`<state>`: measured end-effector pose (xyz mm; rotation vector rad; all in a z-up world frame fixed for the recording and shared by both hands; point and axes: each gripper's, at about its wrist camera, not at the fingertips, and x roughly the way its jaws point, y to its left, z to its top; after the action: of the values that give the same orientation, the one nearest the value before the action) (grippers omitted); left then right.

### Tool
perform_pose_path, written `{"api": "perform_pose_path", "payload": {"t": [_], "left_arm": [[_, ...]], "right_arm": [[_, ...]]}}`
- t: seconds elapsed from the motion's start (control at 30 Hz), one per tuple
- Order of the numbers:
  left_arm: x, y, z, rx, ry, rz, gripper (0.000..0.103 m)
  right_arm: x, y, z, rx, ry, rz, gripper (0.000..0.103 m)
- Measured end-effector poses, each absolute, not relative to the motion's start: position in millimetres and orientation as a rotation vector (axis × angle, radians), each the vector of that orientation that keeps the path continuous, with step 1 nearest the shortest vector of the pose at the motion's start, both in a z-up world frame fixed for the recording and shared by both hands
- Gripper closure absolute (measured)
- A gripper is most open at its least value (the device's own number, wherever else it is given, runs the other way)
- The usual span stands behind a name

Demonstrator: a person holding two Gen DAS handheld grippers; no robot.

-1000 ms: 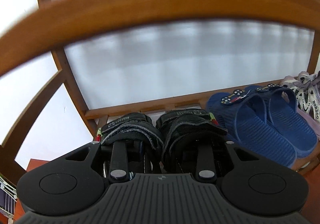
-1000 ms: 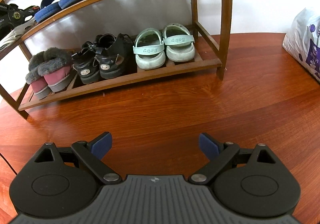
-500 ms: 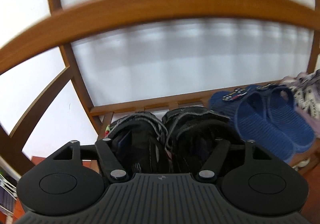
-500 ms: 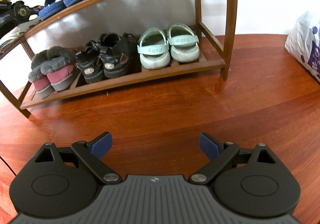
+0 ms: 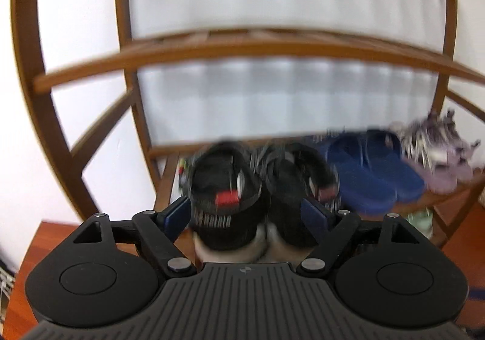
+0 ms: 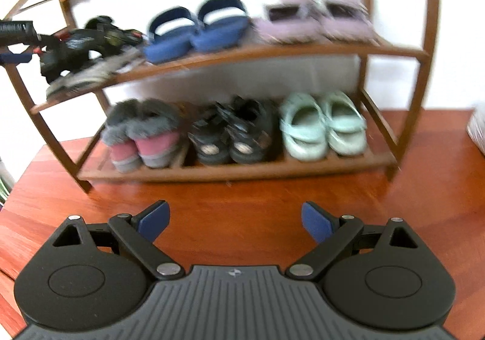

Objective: Organize scattered shoes
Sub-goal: 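Carry the black velcro sandals in the left tool toward the bottom rack shelf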

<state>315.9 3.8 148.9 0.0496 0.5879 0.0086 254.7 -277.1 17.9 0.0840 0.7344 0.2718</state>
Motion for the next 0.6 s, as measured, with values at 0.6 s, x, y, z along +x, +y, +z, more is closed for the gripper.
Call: {"api": "perform_pose_path", "payload": {"t": [0.6], "left_arm": [[290.0, 41.2, 120.9, -0.012, 0.621, -0.041, 0.06]], "right_arm": [[296.6, -166.5, 83.2, 0.013, 0.605, 0.423, 0.023]]}}
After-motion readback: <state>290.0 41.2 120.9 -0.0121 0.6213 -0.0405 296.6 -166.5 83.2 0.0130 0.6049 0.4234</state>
